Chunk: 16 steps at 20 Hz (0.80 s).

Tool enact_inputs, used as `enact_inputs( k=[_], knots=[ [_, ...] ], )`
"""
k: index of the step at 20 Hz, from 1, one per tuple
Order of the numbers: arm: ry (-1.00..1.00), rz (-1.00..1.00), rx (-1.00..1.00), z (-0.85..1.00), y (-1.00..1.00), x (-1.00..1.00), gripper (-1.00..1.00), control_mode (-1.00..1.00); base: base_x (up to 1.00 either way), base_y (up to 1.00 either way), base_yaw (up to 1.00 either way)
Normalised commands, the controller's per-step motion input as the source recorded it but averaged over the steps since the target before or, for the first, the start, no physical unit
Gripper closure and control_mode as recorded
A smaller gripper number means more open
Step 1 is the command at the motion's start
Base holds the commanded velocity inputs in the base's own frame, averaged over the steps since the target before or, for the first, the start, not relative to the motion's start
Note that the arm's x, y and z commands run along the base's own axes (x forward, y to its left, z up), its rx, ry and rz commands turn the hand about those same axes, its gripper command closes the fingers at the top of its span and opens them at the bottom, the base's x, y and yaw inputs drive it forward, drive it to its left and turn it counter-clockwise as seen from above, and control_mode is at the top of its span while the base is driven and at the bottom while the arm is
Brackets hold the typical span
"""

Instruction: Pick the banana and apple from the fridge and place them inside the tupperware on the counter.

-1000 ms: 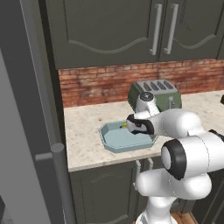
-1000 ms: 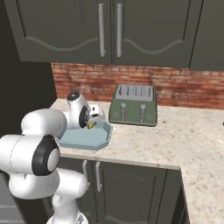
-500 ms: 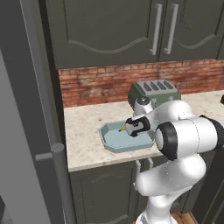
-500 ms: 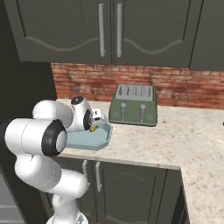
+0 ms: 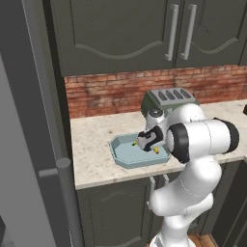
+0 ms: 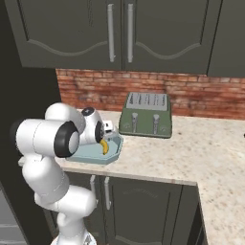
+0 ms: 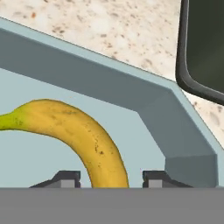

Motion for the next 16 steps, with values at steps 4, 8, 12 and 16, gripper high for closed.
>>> enact_inputs(
  k=[4,8,12,16],
  knots=[
    [0.00,0.00,0.00,0.13,-0.03,0.13,-1.00,-1.00,0.00,0.00,0.00],
    [0.00,0.00,0.00,0.67,-0.10,-0.50,-1.00,-1.00,0.00,0.00,0.00],
    [-0.05,0.02,0.00,1.00,-0.22,-0.99,-1.00,-1.00,0.00,0.00,0.00],
    [-0.09,0.04,0.01,1.00,-0.37,-0.84,-1.00,-1.00,0.00,0.00,0.00]
  ],
)
